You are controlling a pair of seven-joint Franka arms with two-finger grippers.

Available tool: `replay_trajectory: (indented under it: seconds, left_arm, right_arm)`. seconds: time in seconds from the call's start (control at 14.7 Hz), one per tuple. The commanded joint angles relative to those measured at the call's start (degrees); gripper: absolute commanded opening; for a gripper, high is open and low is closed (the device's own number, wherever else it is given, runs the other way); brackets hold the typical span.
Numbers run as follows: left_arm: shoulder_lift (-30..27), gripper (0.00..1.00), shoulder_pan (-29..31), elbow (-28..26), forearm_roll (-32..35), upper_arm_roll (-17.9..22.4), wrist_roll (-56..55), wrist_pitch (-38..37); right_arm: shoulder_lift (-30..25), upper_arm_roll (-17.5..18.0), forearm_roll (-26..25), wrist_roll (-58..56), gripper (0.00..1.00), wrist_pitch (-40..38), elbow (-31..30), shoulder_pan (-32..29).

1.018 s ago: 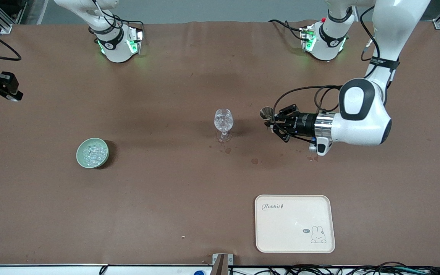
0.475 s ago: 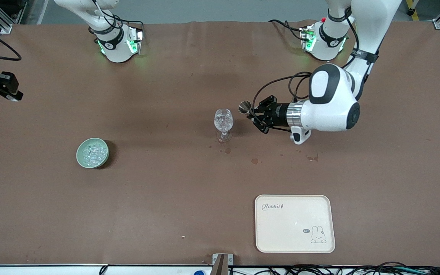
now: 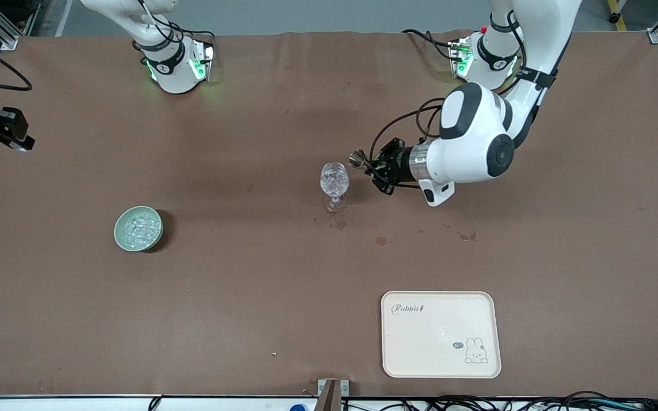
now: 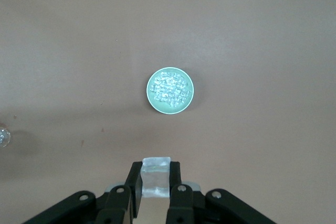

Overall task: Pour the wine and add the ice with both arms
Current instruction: 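Move the jigger with the left gripper over the wine glass rim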

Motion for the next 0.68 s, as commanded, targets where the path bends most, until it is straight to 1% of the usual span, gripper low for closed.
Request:
replay_trajectory:
  seconds: [0.0, 0.07, 0.2, 0.34, 0.61]
  left_arm:
    - [-1.4, 0.01, -1.4, -0.1, 4.7, 0.3, -5.1, 1.4]
    - [-1.3, 0.01, -1.5, 0.2, 6.1, 0.2, -6.6, 1.9]
    - [-1.1, 0.01, -2.0, 0.9, 6.3, 0.0, -8.3, 2.3]
    - [-0.9, 0.01, -3.7, 1.6, 7.1, 0.1, -10.4, 2.7]
    - [-0.2, 0.01, -4.7, 2.3, 11.6, 0.0, -16.5, 4.2]
  right_arm:
    - [-1.5, 0.3, 0.0, 0.2, 0.01, 0.3, -1.5, -0.3]
    - [-1.5, 0.3, 0.0, 0.2, 0.01, 0.4, -1.5, -0.3]
    - [-1.5, 0.3, 0.0, 0.2, 0.01, 0.5, -1.5, -0.3]
    - [-1.5, 0.3, 0.0, 0.2, 0.01, 0.5, -1.5, -0.2]
    - [-1.5, 0.3, 0.0, 0.2, 0.01, 0.5, -1.5, -0.2]
